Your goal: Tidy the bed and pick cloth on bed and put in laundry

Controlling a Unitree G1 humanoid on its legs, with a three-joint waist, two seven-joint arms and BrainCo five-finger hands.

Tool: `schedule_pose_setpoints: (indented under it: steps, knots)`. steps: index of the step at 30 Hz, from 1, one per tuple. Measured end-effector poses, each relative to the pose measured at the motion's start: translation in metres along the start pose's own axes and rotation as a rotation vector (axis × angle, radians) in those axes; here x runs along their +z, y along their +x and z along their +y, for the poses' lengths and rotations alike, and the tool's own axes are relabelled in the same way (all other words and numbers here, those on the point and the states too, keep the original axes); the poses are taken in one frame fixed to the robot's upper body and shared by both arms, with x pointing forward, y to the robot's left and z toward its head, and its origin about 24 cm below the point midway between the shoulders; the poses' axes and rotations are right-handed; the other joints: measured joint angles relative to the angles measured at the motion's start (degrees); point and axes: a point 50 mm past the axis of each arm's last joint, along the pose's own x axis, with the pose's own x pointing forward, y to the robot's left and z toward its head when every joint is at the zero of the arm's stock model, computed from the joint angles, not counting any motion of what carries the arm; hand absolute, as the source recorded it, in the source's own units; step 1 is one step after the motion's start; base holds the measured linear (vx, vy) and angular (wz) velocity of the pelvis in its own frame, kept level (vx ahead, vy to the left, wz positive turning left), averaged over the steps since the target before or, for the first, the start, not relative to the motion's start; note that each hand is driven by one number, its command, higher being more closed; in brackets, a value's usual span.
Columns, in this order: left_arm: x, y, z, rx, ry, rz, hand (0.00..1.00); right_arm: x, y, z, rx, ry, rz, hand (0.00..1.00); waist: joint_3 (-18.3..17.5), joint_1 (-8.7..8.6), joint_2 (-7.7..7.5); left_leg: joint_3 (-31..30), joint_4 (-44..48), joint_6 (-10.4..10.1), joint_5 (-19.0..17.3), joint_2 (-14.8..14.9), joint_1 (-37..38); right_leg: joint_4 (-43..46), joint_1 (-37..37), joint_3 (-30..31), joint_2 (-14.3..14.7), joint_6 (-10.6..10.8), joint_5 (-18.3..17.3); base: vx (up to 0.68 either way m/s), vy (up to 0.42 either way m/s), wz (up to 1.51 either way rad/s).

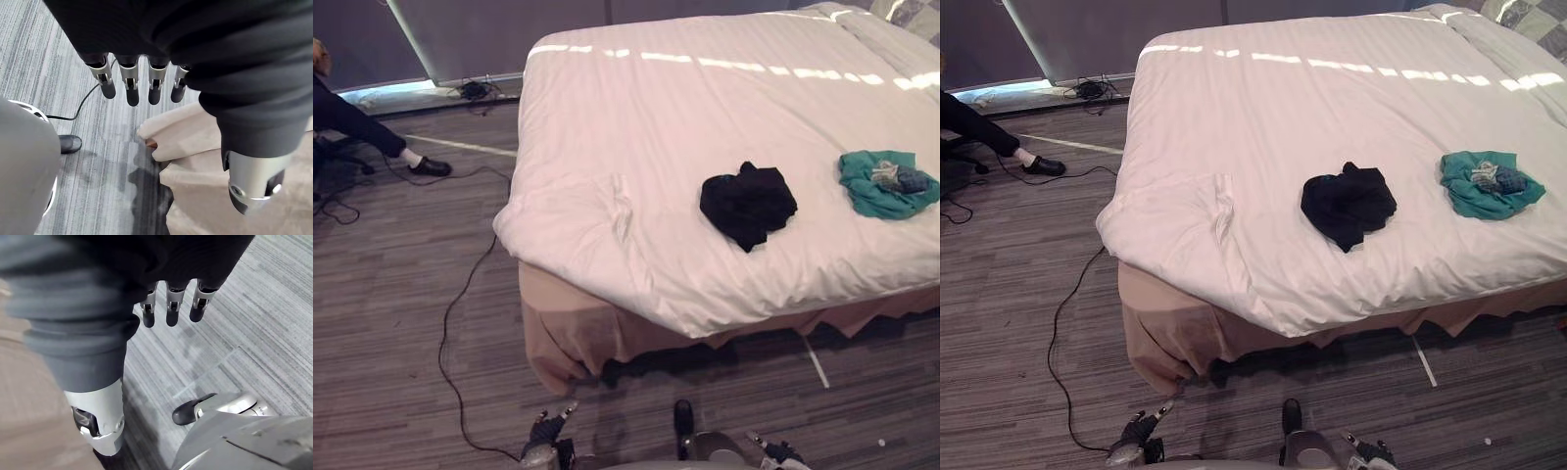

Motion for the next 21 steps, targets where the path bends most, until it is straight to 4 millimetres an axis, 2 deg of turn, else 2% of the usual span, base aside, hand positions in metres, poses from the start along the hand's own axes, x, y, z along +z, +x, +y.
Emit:
schedule_pose_setpoints:
  steps: [2,3,4,5,6,7,9,10,11,13,14,16,17,19,20,21]
  knots:
    - [0.031,0.003,0.026,0.097,-0.066,-0.124,0.0,-0.004,-0.001,-0.003,-0.009,0.006,0.003,0.0,-0.3,0.22,-0.03,0.0,0.0,-0.1,0.0,-0.1,0.0,-1.8,1.1,-0.7,-0.2,0.1,0.9,-0.05,0.02,0.14]
    - [0.055,0.003,0.048,0.169,-0.104,-0.224,0.0,-0.006,-0.002,-0.005,-0.015,0.008,-0.003,0.0,-0.5,0.55,0.07,0.1,-0.1,-0.1,-0.1,0.0,0.0,-1.8,1.1,-0.8,-0.3,0.2,1.0,-0.08,0.017,0.05]
    - [0.081,-0.001,0.072,0.248,-0.143,-0.333,0.0,-0.008,-0.003,-0.008,-0.021,0.006,-0.004,0.0,-0.9,1.16,0.14,0.2,-0.1,-0.3,-0.2,0.0,0.0,-1.9,1.1,-1.1,-0.3,0.2,1.1,-0.07,0.01,0.01]
    - [0.094,-0.004,0.082,0.283,-0.162,-0.389,0.0,-0.011,-0.004,-0.01,-0.023,-0.001,-0.002,0.0,-1.1,1.33,0.16,0.3,0.0,-0.4,-0.2,0.0,0.0,-2.0,1.1,-1.1,-0.3,0.3,1.1,-0.07,0.005,0.02]
    - [0.117,-0.011,0.099,0.34,-0.173,-0.495,0.0,-0.014,-0.005,-0.013,-0.029,-0.009,-0.003,0.0,-1.7,1.49,0.25,0.3,0.1,-0.5,-0.3,0.1,0.0,-2.1,1.3,-1.3,-0.3,0.4,1.1,-0.05,0.004,0.02]
    - [0.128,-0.015,0.106,0.363,-0.172,-0.543,0.0,-0.016,-0.006,-0.015,-0.033,-0.011,-0.004,0.0,-2.0,1.48,0.36,0.3,0.1,-0.5,-0.3,0.1,0.0,-2.1,1.3,-1.3,-0.4,0.4,1.1,-0.05,0.006,0.04]
    - [0.164,-0.032,0.12,0.41,-0.156,-0.702,0.0,-0.018,-0.008,-0.02,-0.039,-0.031,-0.022,0.0,-2.8,1.46,0.9,0.4,0.0,-0.4,-0.5,0.1,0.0,-2.2,1.4,-1.5,-0.7,0.6,1.1,-0.05,0.012,0.02]
    - [0.172,-0.035,0.12,0.412,-0.159,-0.737,0.0,-0.018,-0.008,-0.021,-0.039,-0.036,-0.027,0.0,-3.0,1.46,1.05,0.4,0.0,-0.3,-0.5,0.1,0.0,-2.2,1.4,-1.5,-0.8,0.6,1.1,-0.05,0.015,0.03]
    - [0.189,-0.041,0.116,0.405,-0.164,-0.803,0.0,-0.018,-0.009,-0.022,-0.04,-0.039,-0.034,0.0,-3.1,1.38,1.2,0.4,0.0,-0.2,-0.6,0.0,-0.1,-2.2,1.4,-1.7,-0.9,0.6,1.1,-0.04,0.015,0.02]
    - [0.213,-0.051,0.102,0.363,-0.148,-0.898,0.0,-0.018,-0.009,-0.022,-0.039,-0.038,-0.037,0.0,-3.3,1.28,0.93,0.6,0.3,-0.2,-0.6,0.0,-1.3,-2.2,0.4,-2.1,-1.2,0.7,1.4,-0.06,0.009,0.04]
    - [0.233,-0.059,0.087,0.318,-0.137,-0.97,0.0,-0.015,-0.009,-0.021,-0.037,-0.036,-0.048,0.0,-3.0,1.3,0.66,0.9,1.3,-0.3,-0.5,0.0,-3.5,-2.1,-1.4,-2.3,-1.5,0.5,2.0,-0.09,-0.006,0.06]
    - [0.272,-0.077,0.06,0.249,-0.118,-1.103,0.0,0.002,-0.007,-0.013,-0.019,-0.028,-0.1,0.0,-1.3,1.3,-0.3,1.9,3.7,-0.7,-0.2,-0.1,-8.3,-1.9,-5.5,-1.5,-2.0,0.0,4.0,-0.09,-0.014,-0.08]
    - [0.283,-0.083,0.054,0.23,-0.108,-1.141,0.0,0.008,-0.007,-0.009,-0.007,-0.031,-0.119,0.0,-0.7,1.26,-0.71,2.3,4.4,-0.7,-0.2,-0.1,-9.7,-1.9,-6.8,-1.0,-2.1,0.2,4.3,-0.08,-0.021,-0.26]
    - [0.327,-0.112,0.032,0.192,-0.089,-1.299,0.0,0.033,-0.008,0.008,0.03,-0.026,-0.205,0.0,3.0,0.5,-1.9,3.3,6.7,-0.7,-0.2,-0.1,-13.4,-1.9,-10.4,0.6,-2.2,0.1,5.8,-0.11,-0.032,-0.27]
    - [0.337,-0.119,0.028,0.188,-0.082,-1.329,0.0,0.038,-0.009,0.011,0.039,-0.026,-0.222,0.0,4.0,0.07,-2.08,3.4,7.3,-0.7,-0.2,-0.1,-14.1,-1.9,-11.0,0.8,-2.2,0.1,6.1,-0.11,-0.028,-0.19]
    - [0.356,-0.13,0.021,0.188,-0.063,-1.377,0.0,0.051,-0.01,0.019,0.06,-0.03,-0.266,0.0,6.0,-0.74,-2.32,3.6,8.1,-0.7,-0.2,-0.1,-15.4,-1.9,-12.3,1.2,-2.2,-0.1,6.6,-0.09,-0.016,-0.19]
